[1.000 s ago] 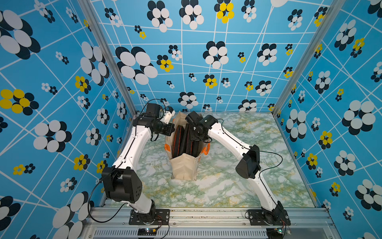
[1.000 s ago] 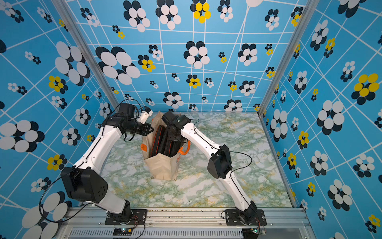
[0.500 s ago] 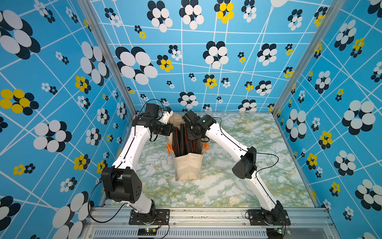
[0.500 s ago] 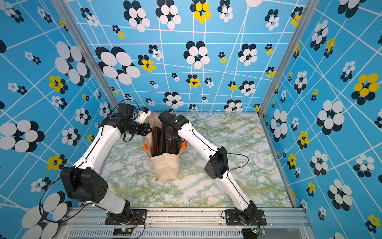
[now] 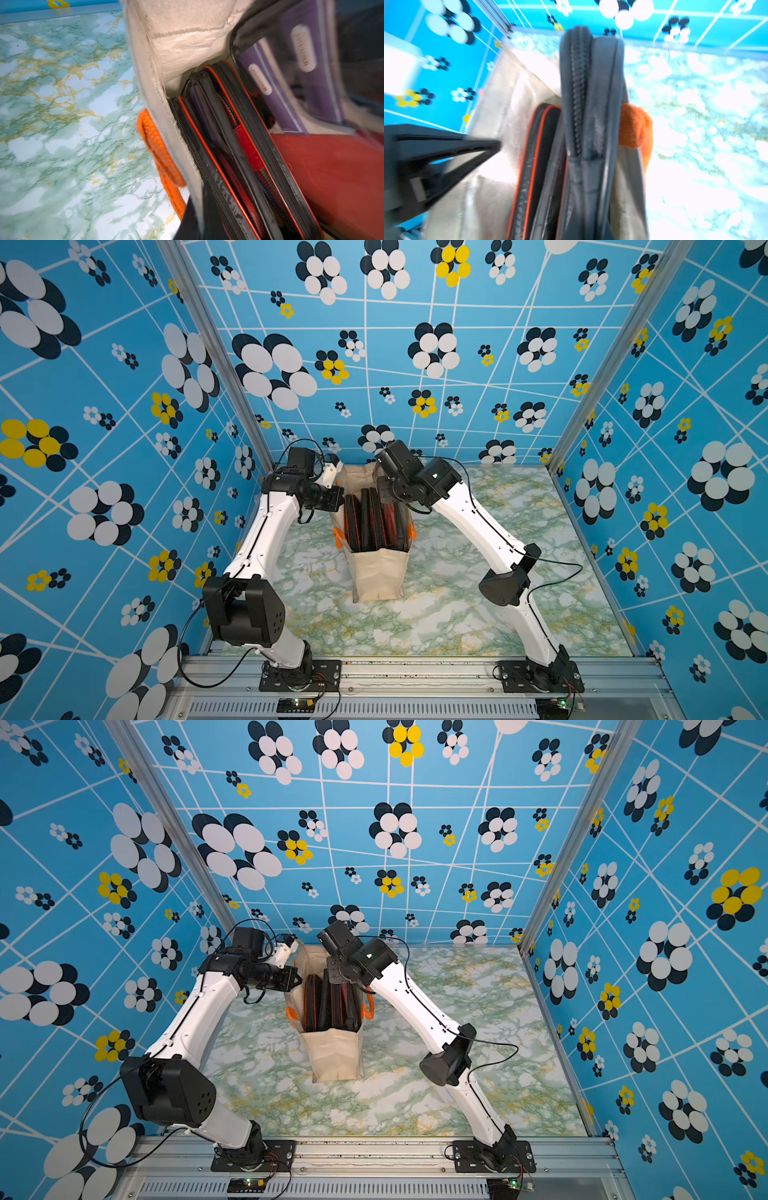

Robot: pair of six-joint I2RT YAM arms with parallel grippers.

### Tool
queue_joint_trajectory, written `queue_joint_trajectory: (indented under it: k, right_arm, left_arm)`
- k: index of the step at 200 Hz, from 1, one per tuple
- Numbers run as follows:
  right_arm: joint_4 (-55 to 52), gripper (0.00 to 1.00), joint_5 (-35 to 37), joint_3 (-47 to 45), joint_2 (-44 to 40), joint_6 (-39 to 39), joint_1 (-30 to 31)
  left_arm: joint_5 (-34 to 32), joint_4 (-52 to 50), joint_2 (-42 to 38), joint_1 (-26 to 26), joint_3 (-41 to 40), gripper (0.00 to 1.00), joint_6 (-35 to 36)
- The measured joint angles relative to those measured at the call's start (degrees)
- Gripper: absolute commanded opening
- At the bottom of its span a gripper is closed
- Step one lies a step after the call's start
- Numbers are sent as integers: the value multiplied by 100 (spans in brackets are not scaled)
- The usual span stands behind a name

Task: Remove the ping pong set from the canvas bag
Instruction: Pick up the ping pong set from the canvas bag.

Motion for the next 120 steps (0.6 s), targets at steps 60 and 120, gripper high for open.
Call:
queue_joint_trajectory:
  k: [60, 120]
  right_arm:
    - [282, 0, 70, 146, -304, -275, 7]
    - [935, 0, 85, 149, -957, -439, -101]
  left_arm:
    - [0, -2, 0, 76, 0, 0, 0]
    - [-44, -26, 0, 232, 0, 0, 31]
